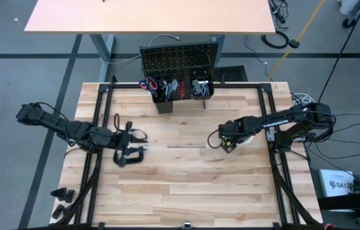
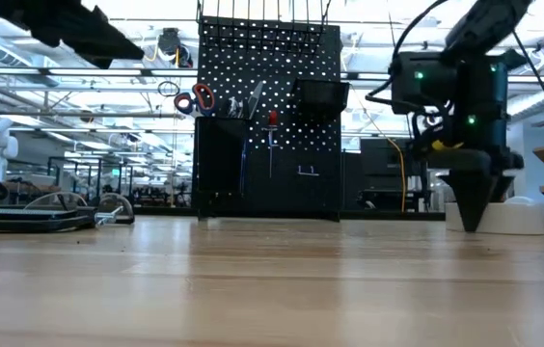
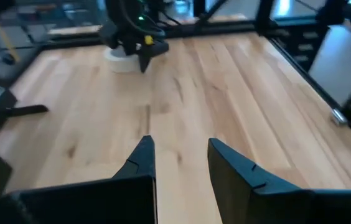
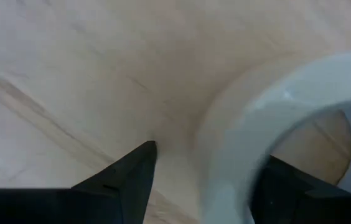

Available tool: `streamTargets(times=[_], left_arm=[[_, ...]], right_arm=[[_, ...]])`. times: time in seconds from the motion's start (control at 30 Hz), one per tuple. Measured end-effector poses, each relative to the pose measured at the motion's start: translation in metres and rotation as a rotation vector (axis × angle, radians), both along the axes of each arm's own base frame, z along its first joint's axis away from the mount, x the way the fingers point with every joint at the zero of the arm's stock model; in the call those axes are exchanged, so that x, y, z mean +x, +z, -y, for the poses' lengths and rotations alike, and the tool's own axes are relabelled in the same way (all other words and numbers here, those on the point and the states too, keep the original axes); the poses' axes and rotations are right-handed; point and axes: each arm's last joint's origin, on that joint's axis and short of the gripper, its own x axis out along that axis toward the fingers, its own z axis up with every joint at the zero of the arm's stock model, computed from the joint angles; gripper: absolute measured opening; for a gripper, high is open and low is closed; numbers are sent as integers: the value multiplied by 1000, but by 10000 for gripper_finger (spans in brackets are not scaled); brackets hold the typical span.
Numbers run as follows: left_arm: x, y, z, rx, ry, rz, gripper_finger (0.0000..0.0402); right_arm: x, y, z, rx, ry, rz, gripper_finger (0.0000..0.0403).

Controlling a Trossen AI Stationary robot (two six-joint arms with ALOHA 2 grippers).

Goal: Hang tools onto peg board
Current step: Hang the tape on the peg board

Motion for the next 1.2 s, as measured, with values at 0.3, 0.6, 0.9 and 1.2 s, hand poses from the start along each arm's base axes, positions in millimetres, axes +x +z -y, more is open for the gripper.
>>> streamTargets(times=[0.3, 0.6, 0.9, 1.2], left_arm=[[2, -35, 1, 5, -24, 45, 84], [3, -43, 1, -5, -17, 50, 84], [3, -43, 1, -13, -10, 50, 84], [3, -42, 1, -32, -4, 55, 84]], right_arm=[[3, -9, -8, 30, -27, 103, 79], [30, 3, -31, -219, 3, 361, 67], [77, 24, -48, -663, 172, 771, 67], [101, 2, -26, -800, 123, 778, 67]])
